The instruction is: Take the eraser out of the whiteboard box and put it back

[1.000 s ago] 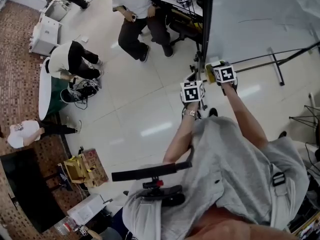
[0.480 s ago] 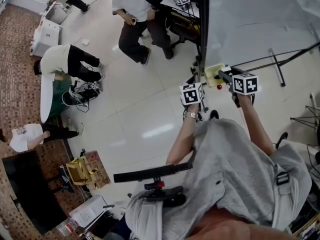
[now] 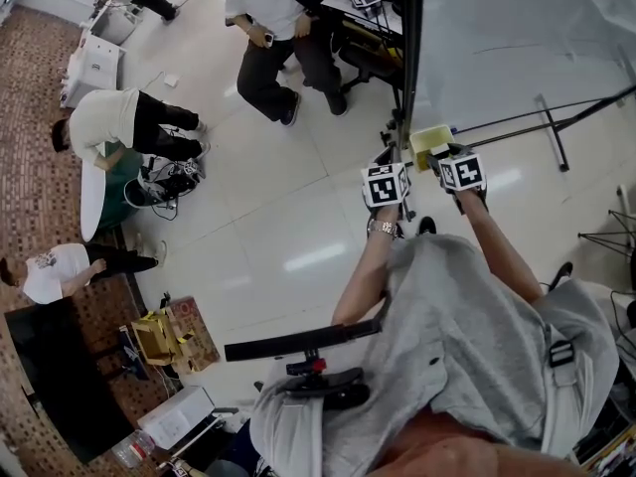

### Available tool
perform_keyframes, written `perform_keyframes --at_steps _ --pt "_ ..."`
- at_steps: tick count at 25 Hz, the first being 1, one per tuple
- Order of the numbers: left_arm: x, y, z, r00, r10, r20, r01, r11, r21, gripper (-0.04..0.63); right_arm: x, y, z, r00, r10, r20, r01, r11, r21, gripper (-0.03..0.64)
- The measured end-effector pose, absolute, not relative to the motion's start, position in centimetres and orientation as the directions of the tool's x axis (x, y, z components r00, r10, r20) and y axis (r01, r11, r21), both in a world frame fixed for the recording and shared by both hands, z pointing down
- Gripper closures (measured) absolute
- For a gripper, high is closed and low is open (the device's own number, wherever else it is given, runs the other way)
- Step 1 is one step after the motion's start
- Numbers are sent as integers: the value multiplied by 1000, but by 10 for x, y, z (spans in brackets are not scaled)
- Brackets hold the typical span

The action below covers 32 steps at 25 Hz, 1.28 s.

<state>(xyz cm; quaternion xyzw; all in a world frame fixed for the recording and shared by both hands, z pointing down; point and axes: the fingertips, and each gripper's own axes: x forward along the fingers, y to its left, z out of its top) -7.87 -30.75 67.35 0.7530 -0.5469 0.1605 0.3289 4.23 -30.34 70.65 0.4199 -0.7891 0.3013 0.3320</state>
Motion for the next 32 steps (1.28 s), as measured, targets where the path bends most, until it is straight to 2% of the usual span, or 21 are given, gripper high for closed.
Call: perform_keyframes --at_steps 5,9,10,11,12,18,25,32 --pt "-74 -301 675 377 -700 606 -920 -207 333 591 47 -300 708 -398 -493 774 -892 405 -201 322" --pt "-57 -298 679 418 -688 594 -901 -229 369 592 58 -300 676 -360 -625 693 -924 343 -171 336" --pt "-48 -297 680 430 -685 588 -895 -240 375 592 66 -298 667 -344 -662 665 -933 321 -162 390" --pt "-38 -295 680 442 -681 583 -890 -255 378 591 73 -294 660 -334 -692 641 -939 305 -160 562" --pt "-29 -291 680 454 -676 580 -885 -270 379 591 78 -289 656 -338 -707 621 -939 299 -170 614" --pt "1 -246 674 455 -674 582 -889 -312 334 591 77 -251 664 -438 -659 611 -897 363 -252 614" --pt "7 -175 662 353 -726 590 -930 -205 305 592 46 -189 649 -596 -572 564 -798 503 -333 614" --pt "28 -108 671 321 -709 628 -942 -166 293 592 49 -119 669 -629 -484 608 -763 535 -364 614"
